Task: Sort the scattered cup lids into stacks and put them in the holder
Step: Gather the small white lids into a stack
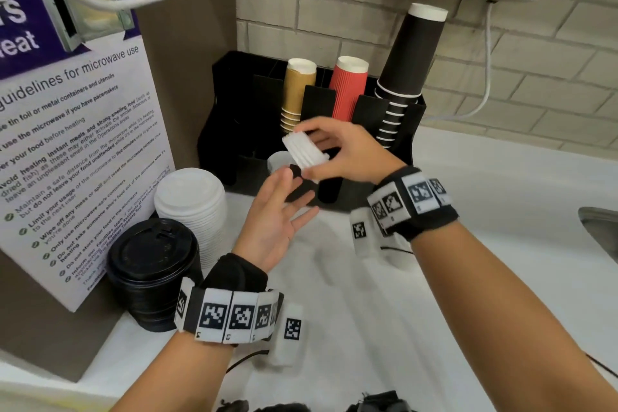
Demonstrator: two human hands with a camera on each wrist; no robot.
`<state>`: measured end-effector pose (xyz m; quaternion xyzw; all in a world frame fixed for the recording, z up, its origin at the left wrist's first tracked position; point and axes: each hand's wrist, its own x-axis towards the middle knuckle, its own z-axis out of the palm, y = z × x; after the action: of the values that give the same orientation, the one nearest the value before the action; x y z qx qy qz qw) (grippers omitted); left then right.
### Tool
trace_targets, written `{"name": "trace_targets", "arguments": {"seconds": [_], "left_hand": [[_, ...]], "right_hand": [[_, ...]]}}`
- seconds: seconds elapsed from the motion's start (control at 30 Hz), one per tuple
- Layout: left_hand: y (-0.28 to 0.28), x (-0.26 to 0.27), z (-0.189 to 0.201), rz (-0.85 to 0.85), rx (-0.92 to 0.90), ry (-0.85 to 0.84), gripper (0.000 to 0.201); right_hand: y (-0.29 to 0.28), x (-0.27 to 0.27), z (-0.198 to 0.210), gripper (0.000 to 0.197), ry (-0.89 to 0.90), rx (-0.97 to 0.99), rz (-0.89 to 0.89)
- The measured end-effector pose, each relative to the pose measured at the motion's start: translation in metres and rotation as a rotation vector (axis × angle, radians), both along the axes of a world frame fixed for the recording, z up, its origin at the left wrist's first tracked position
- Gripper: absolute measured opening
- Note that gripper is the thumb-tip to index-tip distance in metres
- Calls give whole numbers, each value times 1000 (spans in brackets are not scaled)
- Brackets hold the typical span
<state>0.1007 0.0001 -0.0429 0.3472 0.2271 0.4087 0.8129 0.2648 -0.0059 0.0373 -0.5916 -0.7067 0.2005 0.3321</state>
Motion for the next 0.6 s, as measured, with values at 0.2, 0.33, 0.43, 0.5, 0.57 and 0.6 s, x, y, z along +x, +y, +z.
{"name": "trace_targets", "arguments": {"seconds": [0.2, 0.33, 0.43, 0.5, 0.57, 0.6], "left_hand": [[11, -2, -16, 99, -140, 69, 23], [15, -2, -20, 96, -153, 111, 20], [17, -3, -25, 99, -149, 122, 19], [18, -3, -27, 102, -147, 135, 20], [19, -3, -30, 104, -151, 142, 20], [19, -4, -30, 106, -152, 145, 20]], "right_hand": [[73, -3, -3, 66, -259, -79, -195], [95, -16, -21, 64, -560, -188, -185], [103, -22, -36, 61, -729, -211, -208], [106, -24, -41, 60, -788, -218, -216], [108, -25, -44, 60, -816, -229, -218], [109, -26, -45, 62, -831, -243, -218]]}}
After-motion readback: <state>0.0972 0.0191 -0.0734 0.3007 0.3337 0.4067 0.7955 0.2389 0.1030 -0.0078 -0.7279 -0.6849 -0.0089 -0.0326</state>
